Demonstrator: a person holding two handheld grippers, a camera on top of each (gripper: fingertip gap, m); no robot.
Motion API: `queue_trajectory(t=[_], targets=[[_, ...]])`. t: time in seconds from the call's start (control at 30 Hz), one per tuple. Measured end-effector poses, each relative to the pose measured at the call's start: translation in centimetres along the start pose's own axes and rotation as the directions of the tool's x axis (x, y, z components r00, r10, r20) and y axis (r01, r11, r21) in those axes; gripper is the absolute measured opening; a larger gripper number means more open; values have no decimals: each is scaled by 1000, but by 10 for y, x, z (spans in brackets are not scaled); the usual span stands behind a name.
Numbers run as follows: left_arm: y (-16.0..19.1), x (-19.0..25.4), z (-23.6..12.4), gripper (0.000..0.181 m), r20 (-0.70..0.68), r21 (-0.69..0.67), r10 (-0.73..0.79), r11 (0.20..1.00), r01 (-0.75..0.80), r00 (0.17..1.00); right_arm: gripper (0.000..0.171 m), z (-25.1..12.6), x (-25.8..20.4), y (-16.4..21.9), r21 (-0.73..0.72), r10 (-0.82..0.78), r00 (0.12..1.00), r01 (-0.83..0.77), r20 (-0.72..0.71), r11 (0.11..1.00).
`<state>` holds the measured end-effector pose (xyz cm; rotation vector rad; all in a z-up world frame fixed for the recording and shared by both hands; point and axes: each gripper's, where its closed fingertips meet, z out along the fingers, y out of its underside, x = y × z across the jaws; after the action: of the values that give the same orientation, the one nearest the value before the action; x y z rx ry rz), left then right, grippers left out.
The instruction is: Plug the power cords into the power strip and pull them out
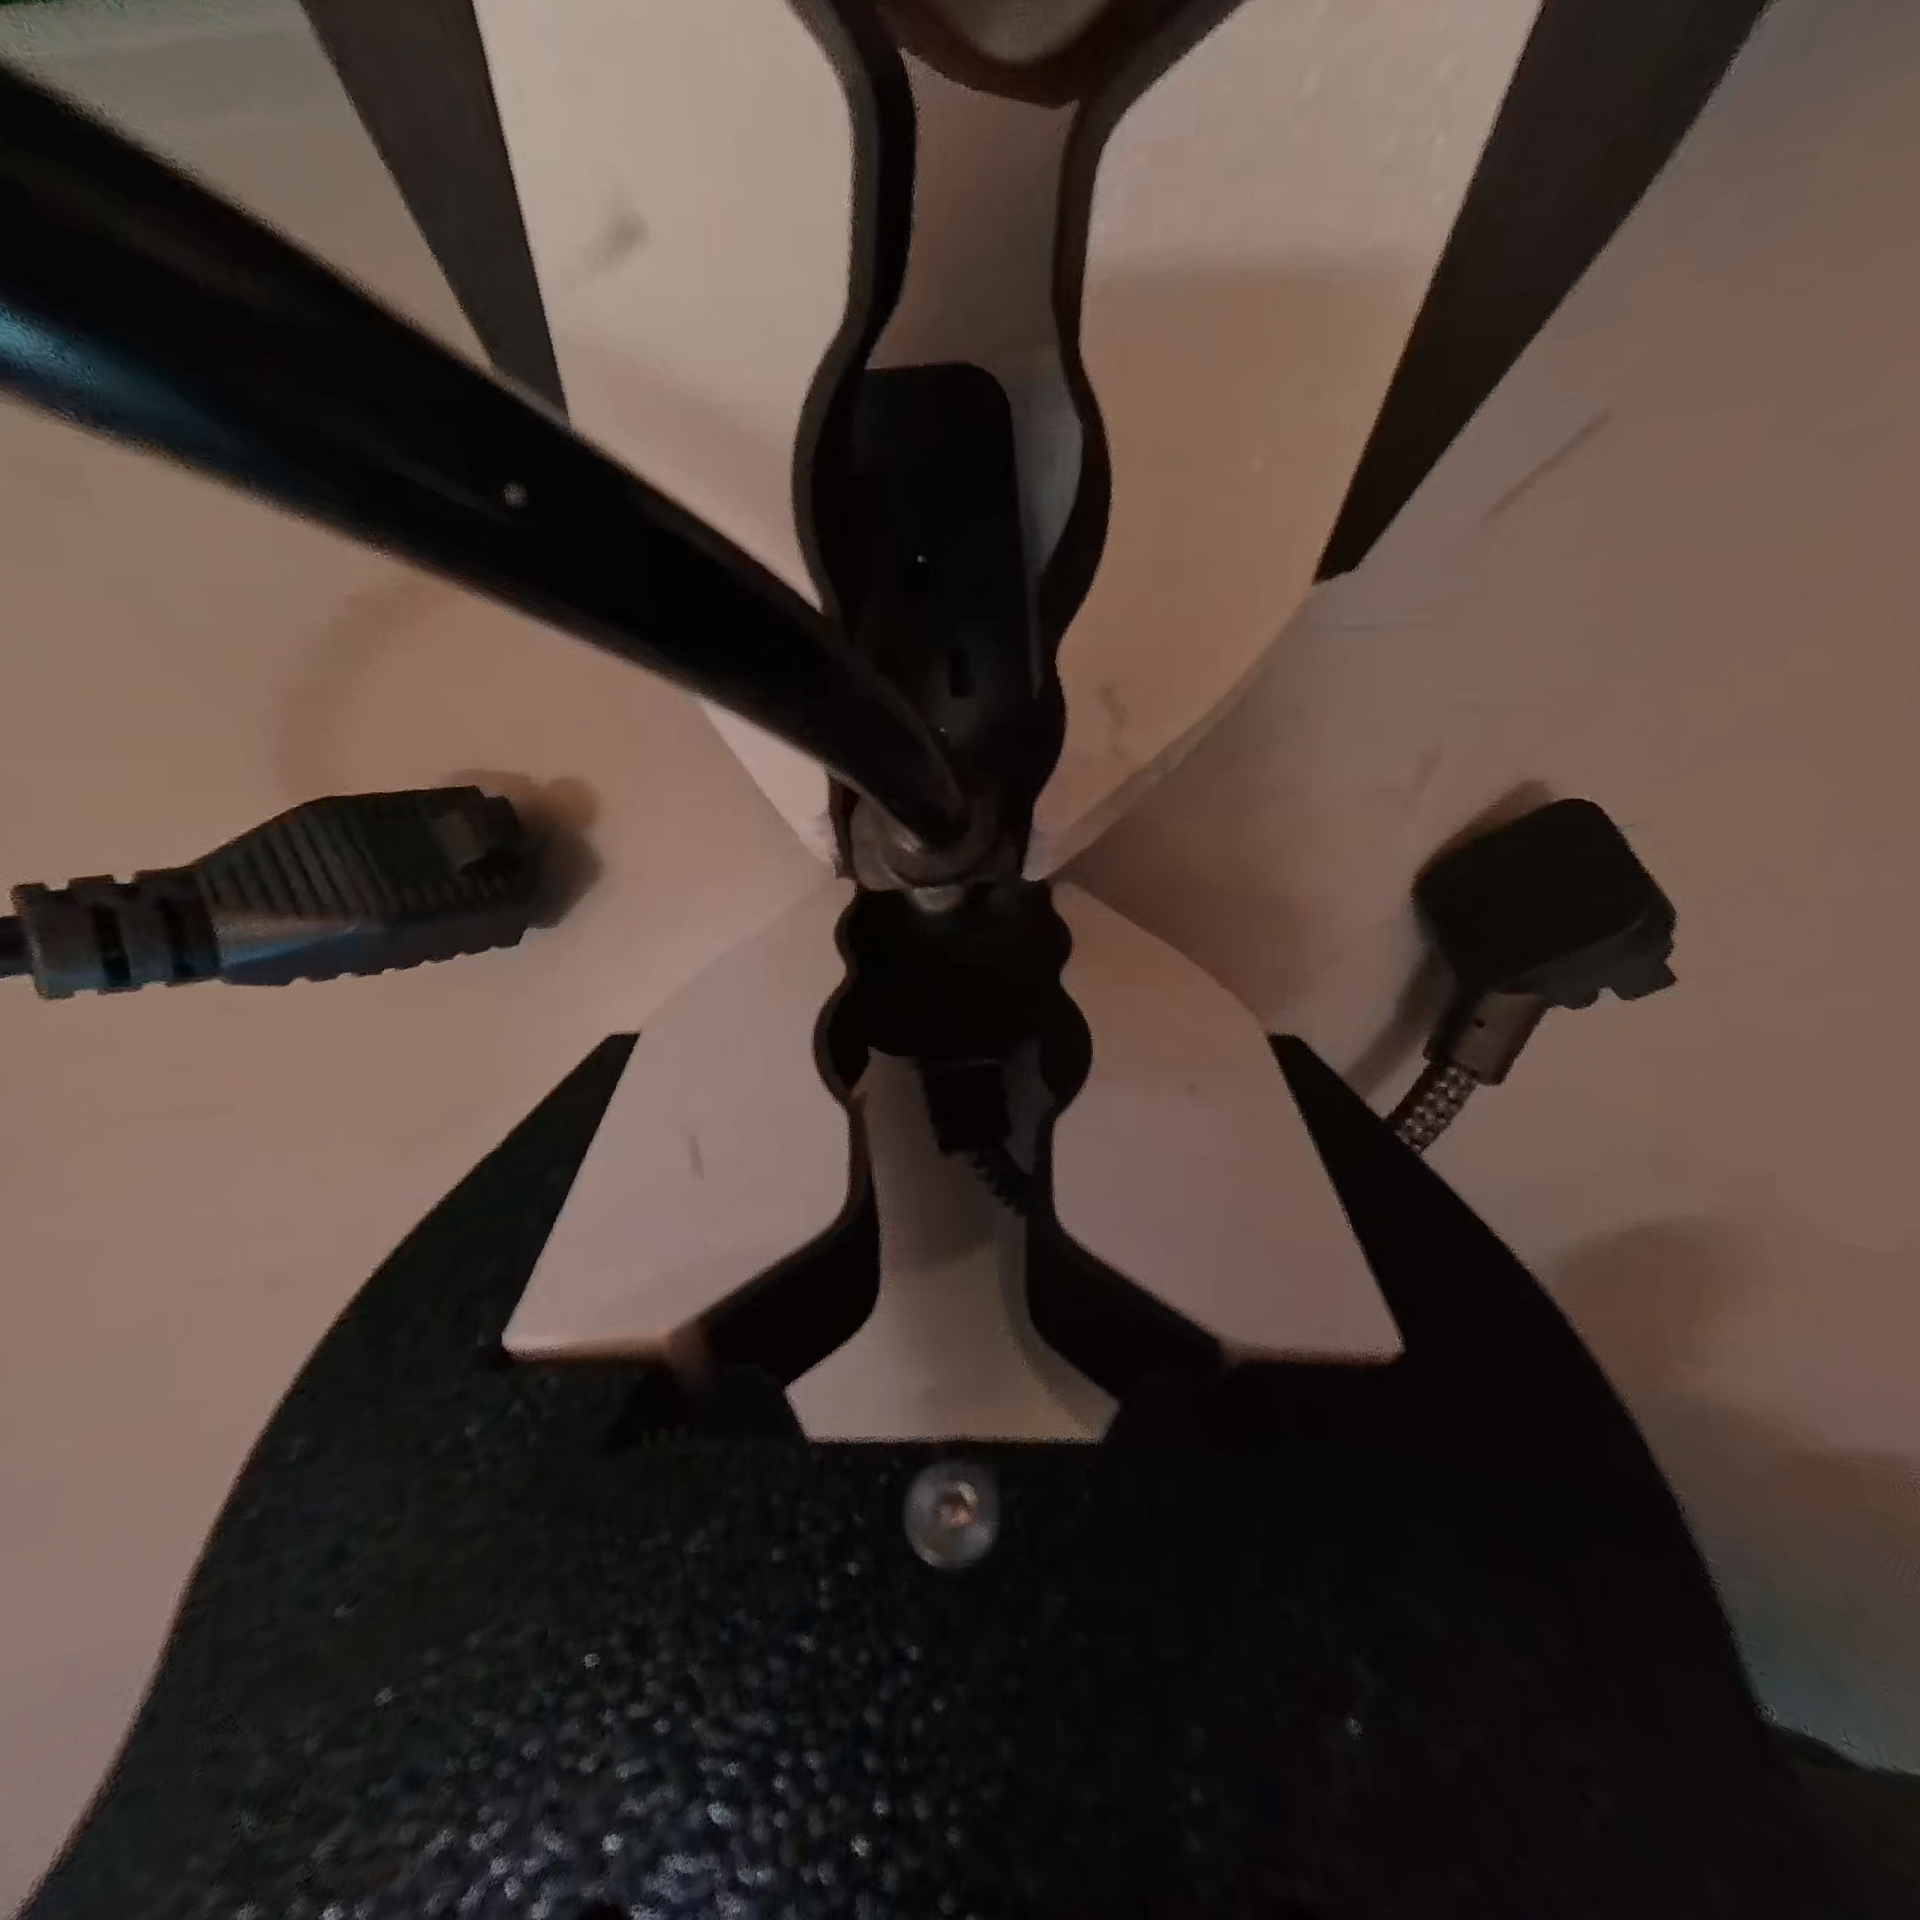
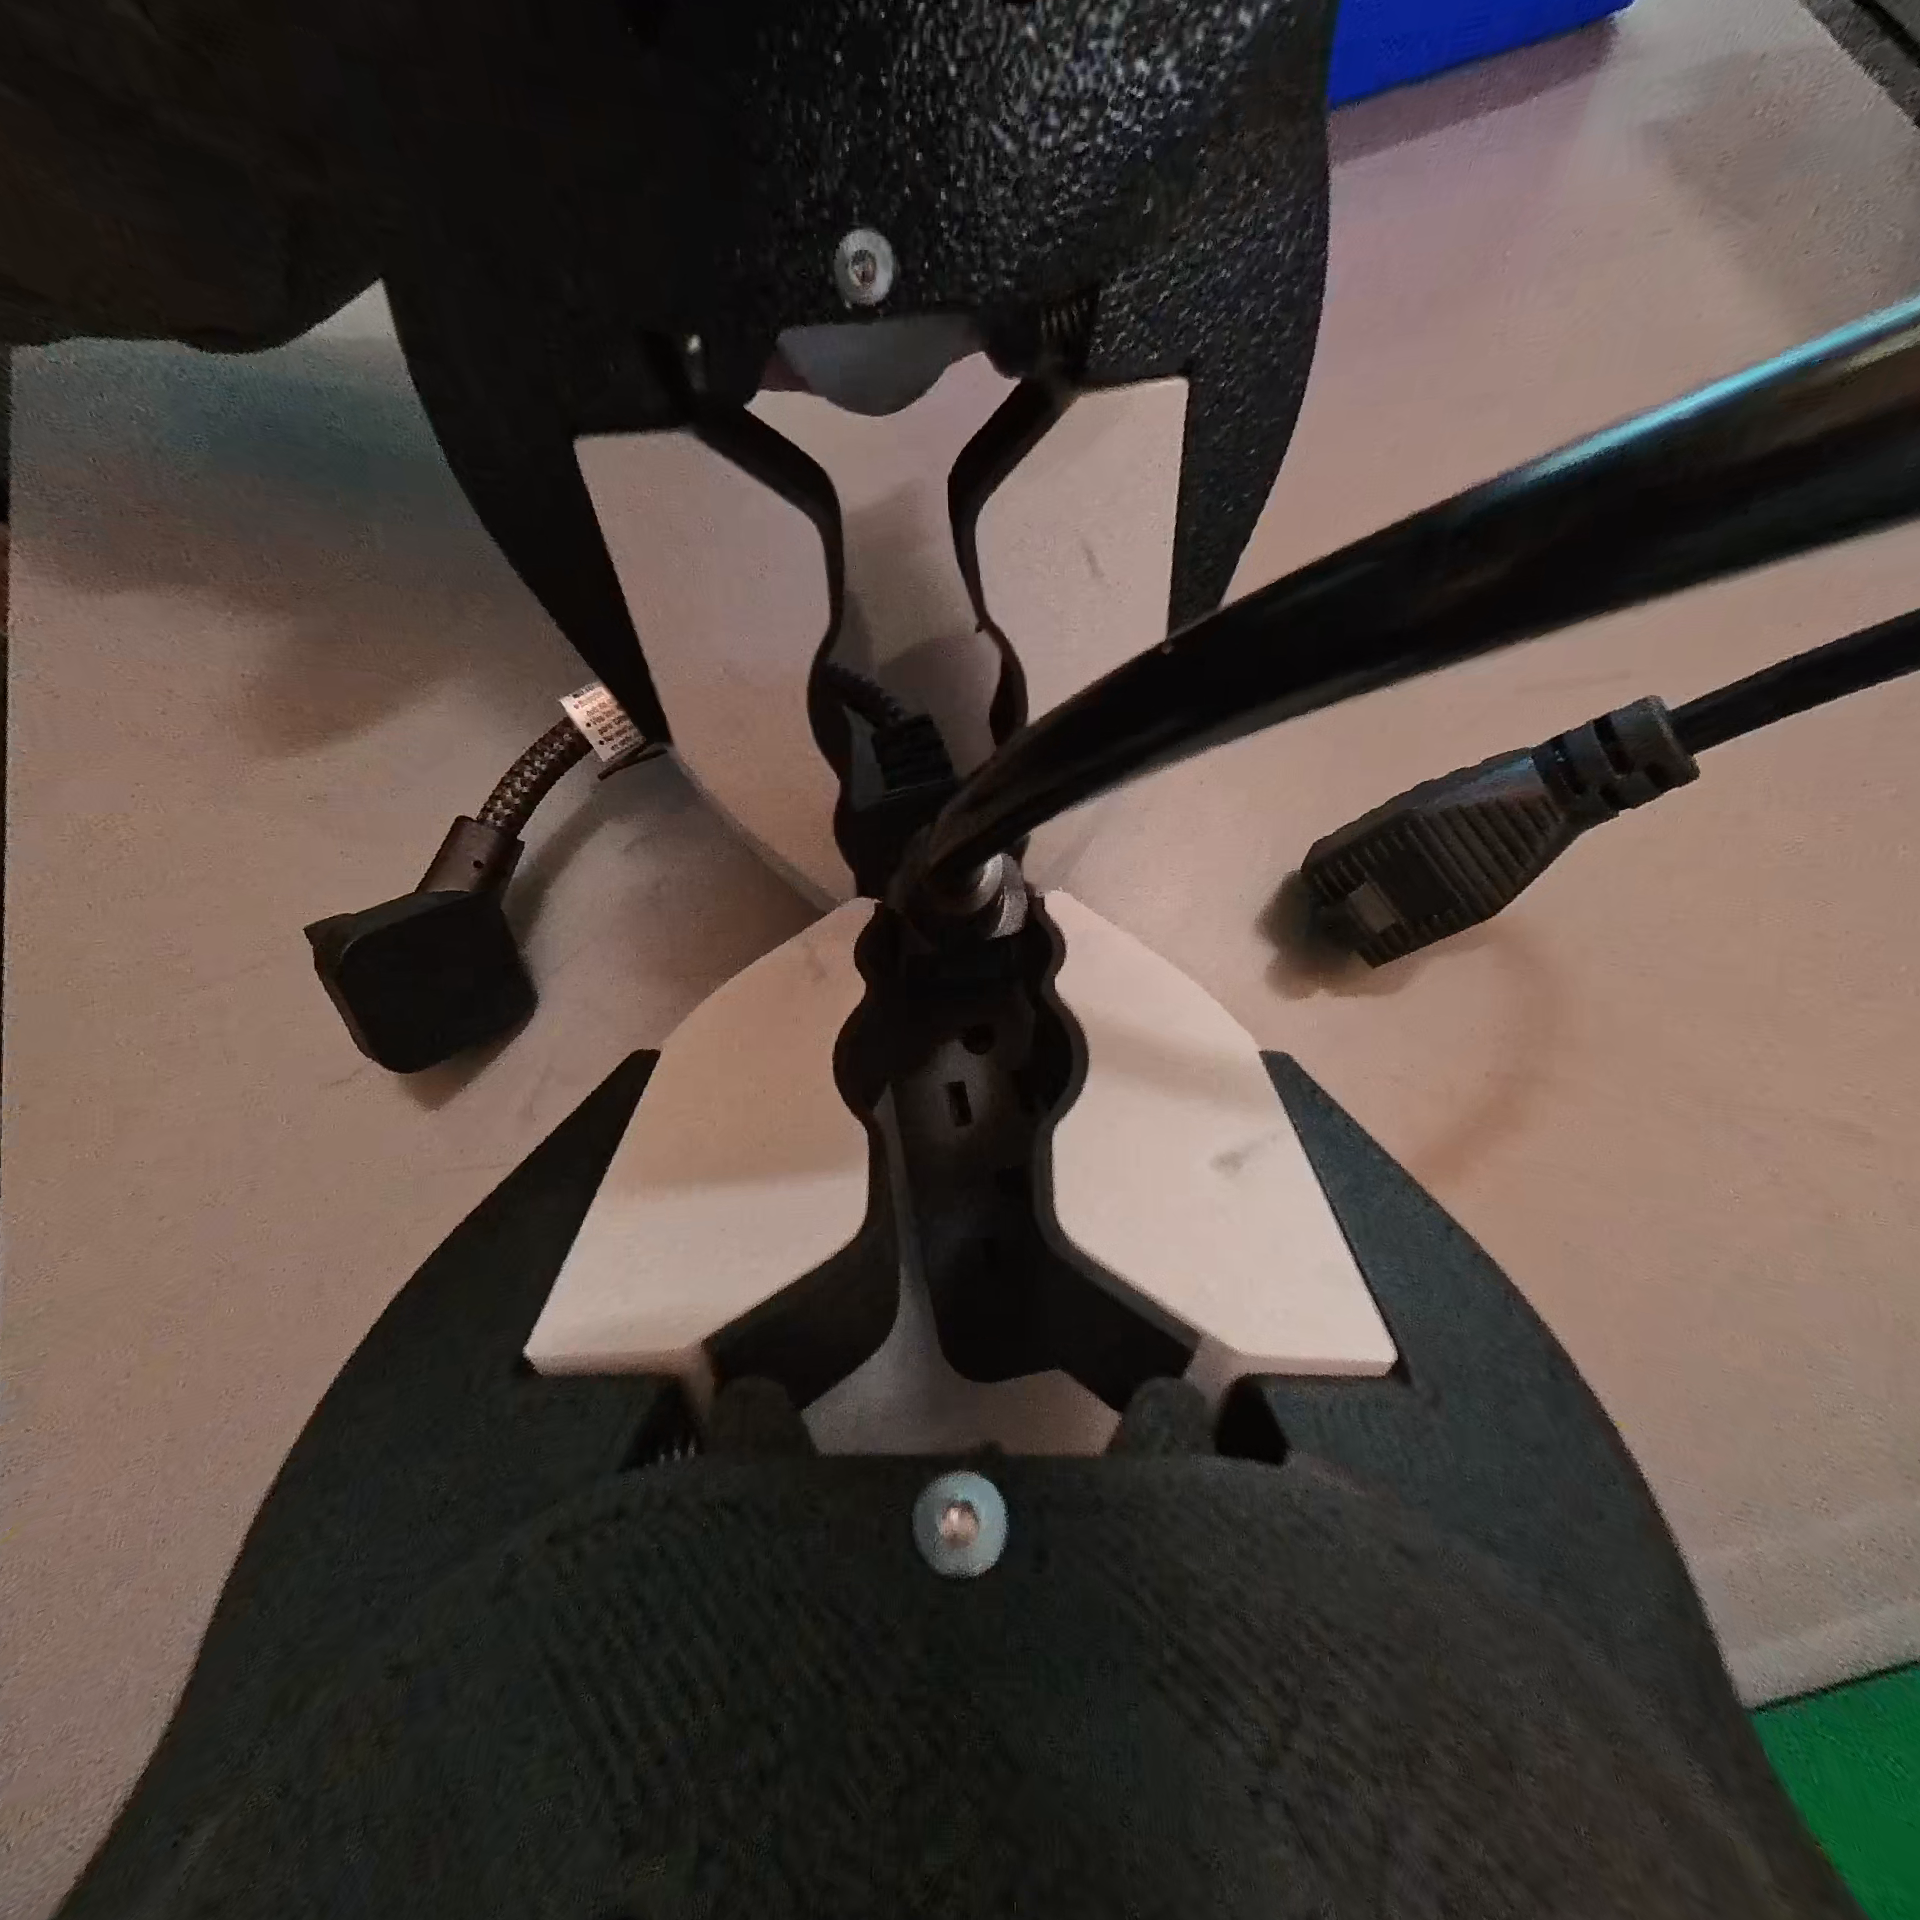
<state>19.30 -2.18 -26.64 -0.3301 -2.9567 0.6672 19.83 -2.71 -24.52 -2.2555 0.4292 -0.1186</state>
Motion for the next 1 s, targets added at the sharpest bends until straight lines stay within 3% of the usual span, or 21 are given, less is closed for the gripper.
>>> queue_trajectory(t=[0.1,0.43,0.77,0.83,1.0], targets=[[0,-7,-2,37,78,-23,14,1000,-12,997,25,0,0,0,-1,-1,1000,1,4,1000],[0,0,2,31,44,-75,10,997,-7,999,24,-1,-3,0,-3,-4,1000,4,-2,1000],[0,5,2,30,22,-35,-5,999,6,1000,24,0,-8,0,22,3,1000,-3,-10,1000],[4,3,0,24,32,-38,-14,999,15,999,25,0,-8,0,11,-7,1000,7,-13,1000],[12,2,-8,32,11,-53,-35,998,35,999,24,1,-11,0,9,-17,1000,17,3,1000]])
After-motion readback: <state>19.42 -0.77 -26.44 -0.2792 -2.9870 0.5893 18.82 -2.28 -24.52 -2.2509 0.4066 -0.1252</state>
